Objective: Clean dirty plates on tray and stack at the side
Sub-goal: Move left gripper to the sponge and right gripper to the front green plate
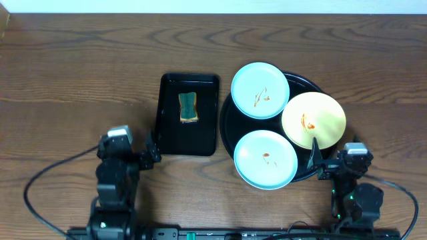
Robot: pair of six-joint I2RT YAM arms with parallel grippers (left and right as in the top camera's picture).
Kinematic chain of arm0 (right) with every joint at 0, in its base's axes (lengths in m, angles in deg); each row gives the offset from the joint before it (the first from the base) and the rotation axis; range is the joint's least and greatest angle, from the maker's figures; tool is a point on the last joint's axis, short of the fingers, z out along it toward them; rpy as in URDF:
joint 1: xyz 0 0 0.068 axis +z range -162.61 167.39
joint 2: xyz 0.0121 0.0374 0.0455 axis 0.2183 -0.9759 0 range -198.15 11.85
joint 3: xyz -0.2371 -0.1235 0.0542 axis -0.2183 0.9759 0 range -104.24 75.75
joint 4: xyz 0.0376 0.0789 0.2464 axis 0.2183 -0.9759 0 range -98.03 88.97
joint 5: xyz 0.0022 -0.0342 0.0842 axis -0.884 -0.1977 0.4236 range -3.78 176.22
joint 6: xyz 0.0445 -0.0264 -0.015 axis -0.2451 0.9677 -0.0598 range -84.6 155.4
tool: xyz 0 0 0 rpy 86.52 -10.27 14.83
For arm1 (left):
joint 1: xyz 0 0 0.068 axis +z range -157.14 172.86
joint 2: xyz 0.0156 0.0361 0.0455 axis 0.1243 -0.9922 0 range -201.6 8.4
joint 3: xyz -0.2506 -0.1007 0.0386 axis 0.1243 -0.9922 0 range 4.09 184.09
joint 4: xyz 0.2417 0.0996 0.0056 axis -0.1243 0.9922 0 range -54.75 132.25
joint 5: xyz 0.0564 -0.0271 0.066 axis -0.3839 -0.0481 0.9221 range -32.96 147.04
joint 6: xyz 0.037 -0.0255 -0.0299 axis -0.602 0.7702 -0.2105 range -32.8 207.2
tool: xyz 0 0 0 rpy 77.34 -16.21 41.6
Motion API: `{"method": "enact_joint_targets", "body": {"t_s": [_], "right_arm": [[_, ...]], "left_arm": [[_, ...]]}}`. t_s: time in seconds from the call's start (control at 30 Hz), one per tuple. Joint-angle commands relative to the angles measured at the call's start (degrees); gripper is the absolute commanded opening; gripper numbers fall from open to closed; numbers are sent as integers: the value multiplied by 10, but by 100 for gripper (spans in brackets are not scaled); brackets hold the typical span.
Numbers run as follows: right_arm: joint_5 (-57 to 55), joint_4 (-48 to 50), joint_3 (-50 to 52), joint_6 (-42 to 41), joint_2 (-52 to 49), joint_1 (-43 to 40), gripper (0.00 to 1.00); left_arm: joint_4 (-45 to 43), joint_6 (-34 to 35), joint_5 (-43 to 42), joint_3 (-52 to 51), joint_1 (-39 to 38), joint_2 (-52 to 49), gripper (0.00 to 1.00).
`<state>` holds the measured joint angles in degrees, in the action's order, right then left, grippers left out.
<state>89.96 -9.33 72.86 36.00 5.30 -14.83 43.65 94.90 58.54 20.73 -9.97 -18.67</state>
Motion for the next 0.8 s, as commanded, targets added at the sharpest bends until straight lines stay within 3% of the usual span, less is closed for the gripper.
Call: {"method": "enact_joint_targets", "body": {"t_s": [0.0, 0.2, 0.47, 0.6, 0.77], "right_arm": [[-12, -17, -59, -29, -54, 11, 99], [-7, -83, -184, -53, -195, 11, 99], [33, -269, -371, -53, -377, 11, 99], [46, -330, -430, -53, -432, 11, 99], [121, -336, -438, -53, -450, 11, 99]], "left_arm": [[27, 5, 0, 68, 2, -62, 93], [123, 5, 0, 190, 2, -175, 93], [306, 5, -16, 356, 2, -304, 93], [344, 5, -43, 381, 2, -332, 93], [359, 5, -61, 381, 2, -333, 93]]}}
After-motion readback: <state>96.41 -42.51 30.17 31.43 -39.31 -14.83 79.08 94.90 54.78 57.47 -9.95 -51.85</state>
